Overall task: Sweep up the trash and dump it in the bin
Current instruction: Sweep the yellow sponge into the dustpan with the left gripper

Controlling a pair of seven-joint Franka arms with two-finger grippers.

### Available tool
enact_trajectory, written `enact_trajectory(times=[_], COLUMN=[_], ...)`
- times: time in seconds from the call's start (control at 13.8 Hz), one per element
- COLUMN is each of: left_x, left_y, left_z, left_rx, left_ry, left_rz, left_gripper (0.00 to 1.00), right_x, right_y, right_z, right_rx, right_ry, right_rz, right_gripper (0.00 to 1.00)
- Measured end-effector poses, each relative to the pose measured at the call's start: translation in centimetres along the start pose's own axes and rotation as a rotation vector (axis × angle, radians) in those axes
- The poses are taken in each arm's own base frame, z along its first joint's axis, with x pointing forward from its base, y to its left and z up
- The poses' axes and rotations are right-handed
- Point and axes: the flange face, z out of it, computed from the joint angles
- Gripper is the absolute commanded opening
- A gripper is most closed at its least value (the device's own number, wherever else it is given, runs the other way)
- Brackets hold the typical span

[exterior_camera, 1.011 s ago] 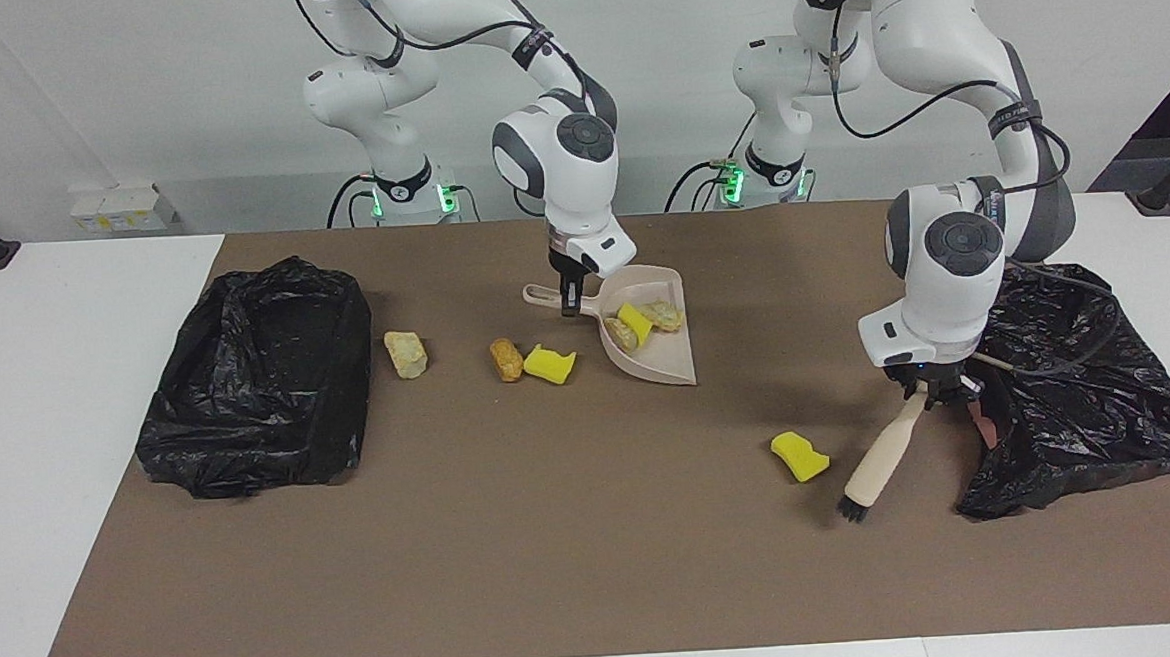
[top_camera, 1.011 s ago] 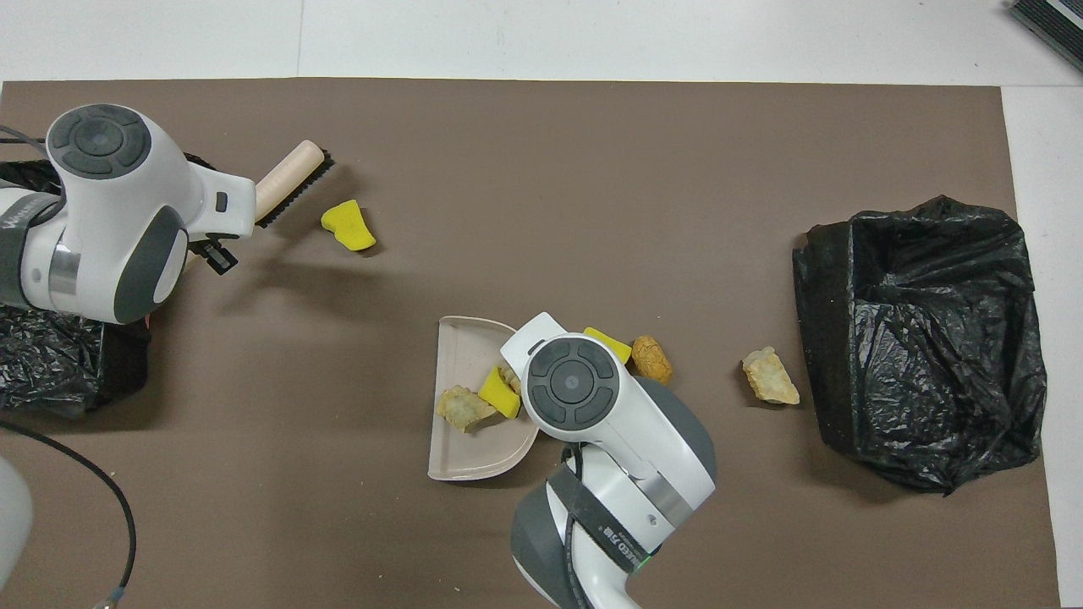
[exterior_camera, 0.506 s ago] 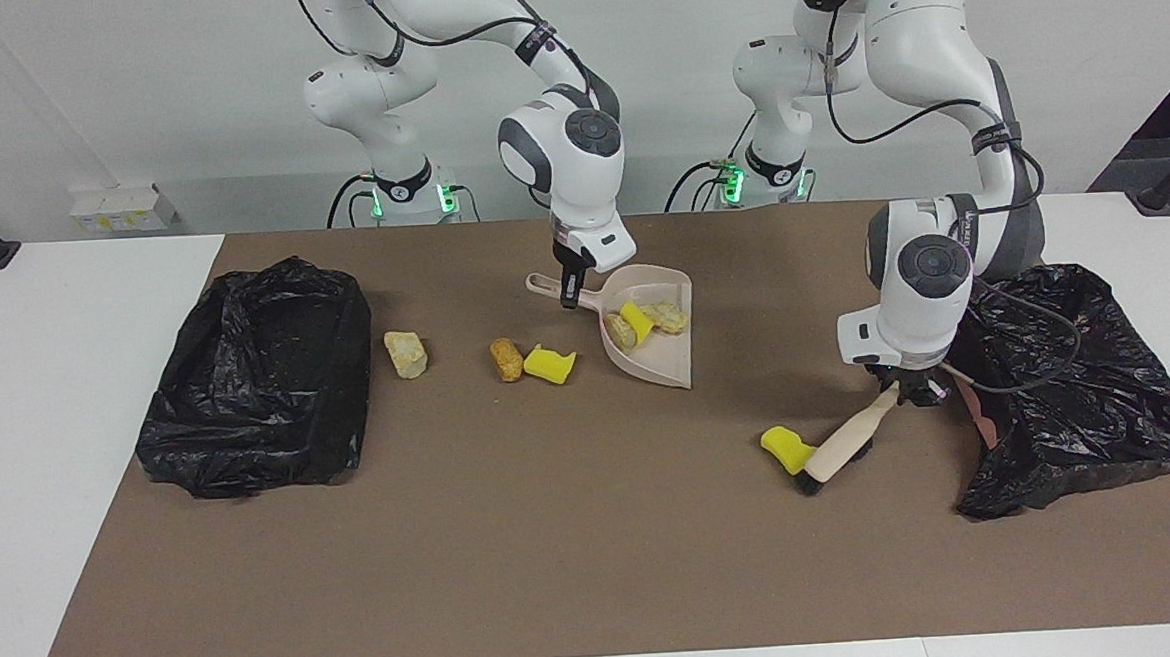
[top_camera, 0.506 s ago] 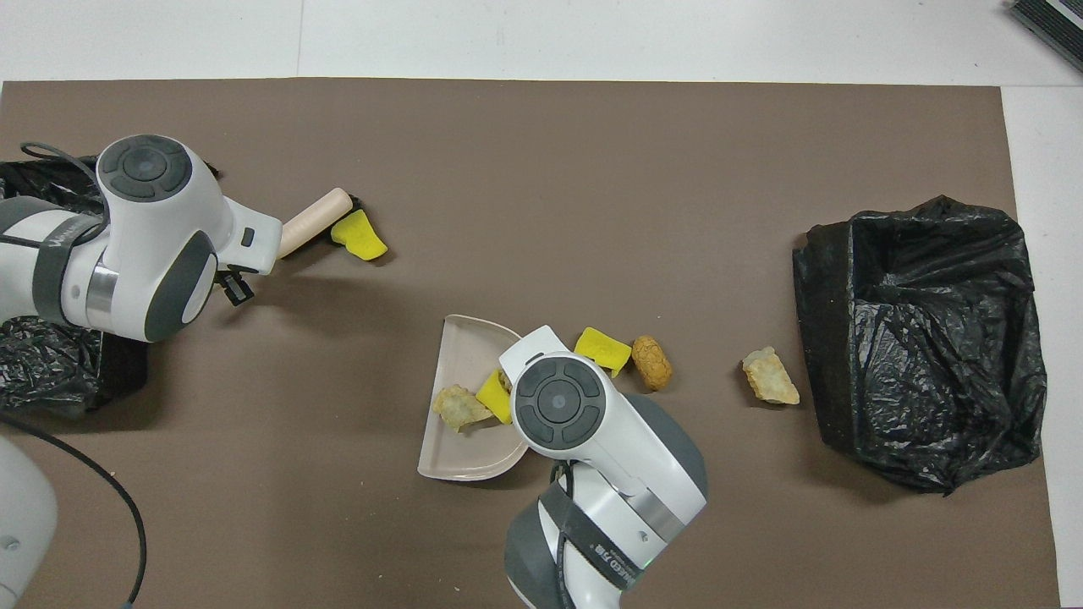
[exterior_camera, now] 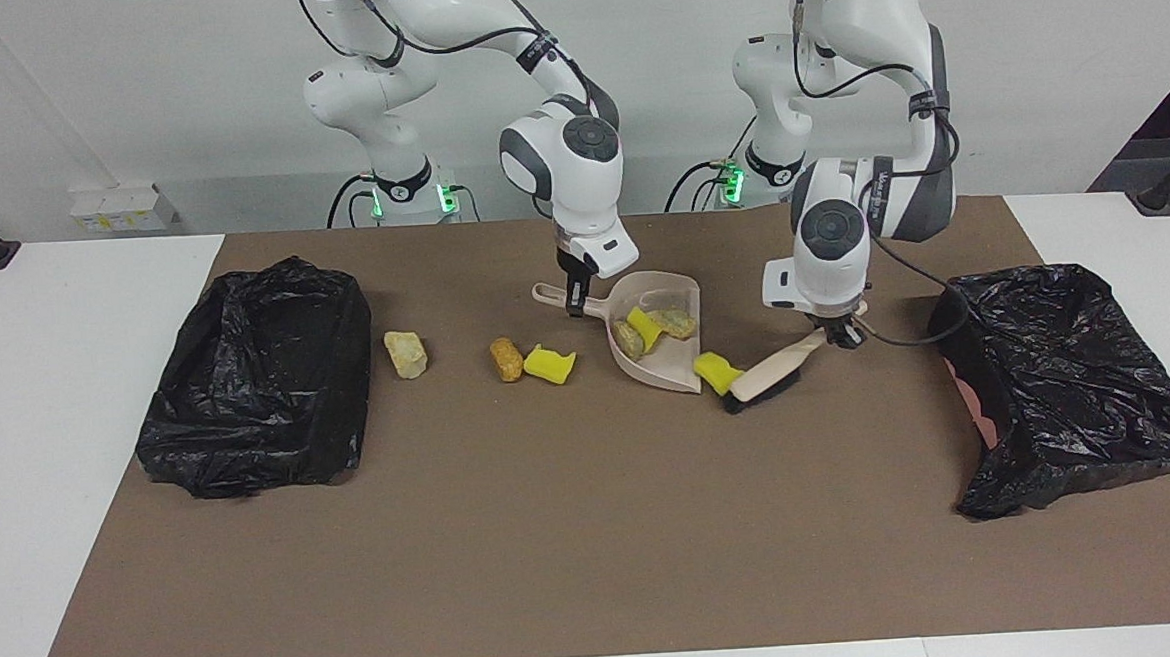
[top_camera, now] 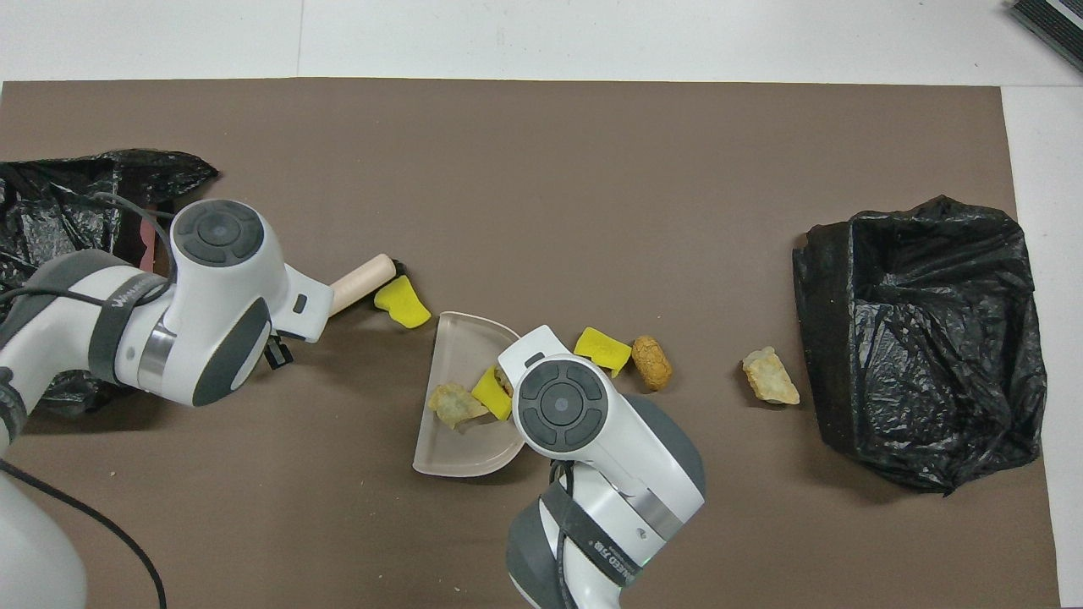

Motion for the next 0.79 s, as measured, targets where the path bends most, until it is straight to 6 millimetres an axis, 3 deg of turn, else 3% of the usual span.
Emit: enact_trajectory(times=[0.22,0.36,0.58,0.79], left_x=[1.9,3.0,3.0,0.4], left_y=[5.5,8.0,8.6,7.5], left_z=[-1.7,-2.4,-3.8,-6.1], left_rx=[-0.074,-0.118,-0.112,-0.094], left_ry=[-0.022,-0.017,0.008,0.053], left_rz=[-0.094,-0.187,-0.256,-0.308], left_gripper=[0.0,0.0,0.0,0.0], right_x=[0.0,0.0,0.0,0.0], right_y=[0.0,0.0,0.1,0.1], right_z=[0.1,0.1,0.1,0.1], right_rx=[-0.001,-0.001,-0.001,-0.001], right_ry=[0.002,0.002,0.002,0.002], right_rz=[-0.002,-0.006,-0.007,-0.009], right_gripper=[0.0,0.0,0.0,0.0])
